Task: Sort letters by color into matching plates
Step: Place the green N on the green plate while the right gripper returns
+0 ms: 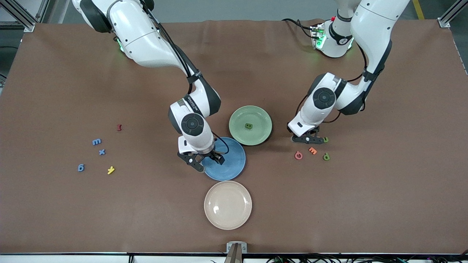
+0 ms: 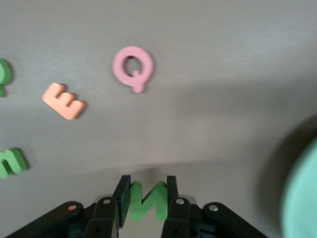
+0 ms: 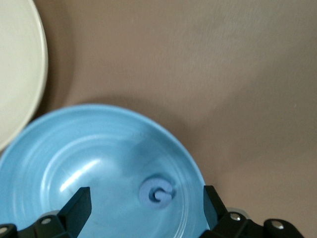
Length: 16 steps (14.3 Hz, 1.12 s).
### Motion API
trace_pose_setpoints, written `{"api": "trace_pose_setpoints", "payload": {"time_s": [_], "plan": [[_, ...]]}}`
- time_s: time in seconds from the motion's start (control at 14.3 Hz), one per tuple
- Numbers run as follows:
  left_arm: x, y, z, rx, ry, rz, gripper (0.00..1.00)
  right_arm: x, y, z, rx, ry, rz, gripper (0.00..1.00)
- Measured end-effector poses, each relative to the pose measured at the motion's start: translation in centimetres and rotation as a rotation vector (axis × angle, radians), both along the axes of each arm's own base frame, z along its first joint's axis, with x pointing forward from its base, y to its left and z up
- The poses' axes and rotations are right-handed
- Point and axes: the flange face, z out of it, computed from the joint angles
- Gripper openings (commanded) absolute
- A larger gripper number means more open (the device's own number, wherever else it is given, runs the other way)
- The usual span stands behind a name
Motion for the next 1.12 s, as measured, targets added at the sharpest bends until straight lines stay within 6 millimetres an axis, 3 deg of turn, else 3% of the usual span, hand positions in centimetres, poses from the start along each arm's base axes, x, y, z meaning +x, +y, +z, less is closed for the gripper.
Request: {"api": "trace_pose_setpoints", "payload": {"time_s": [0.35,0.63,0.84,0.98,1.12], "plan": [[-1.4,-5.3,1.9,-0.033,-0.015,0.07,0.26,2.5,-5.1,1.3,-0.047,0.053,0.098,1.0],[-2.6,-9.6,3.0,-0.057,-0.034,0.112,0.26,4.3,-10.6,4.7,-0.059,0.092,0.171,1.0],[-3.3,-12.2,2.4,-0.069,-0.026,0.13,0.27,4.2,-17.0,6.0,-0.059,0.119,0.257,1.0],[-3.8,-13.5,1.9,-0.072,-0.017,0.138,0.28,3.2,-22.1,5.8,-0.057,0.129,0.316,1.0],[-4.0,-14.1,1.6,-0.073,-0.013,0.142,0.34,1.5,-26.8,5.1,-0.075,0.121,0.372,1.0]]}}
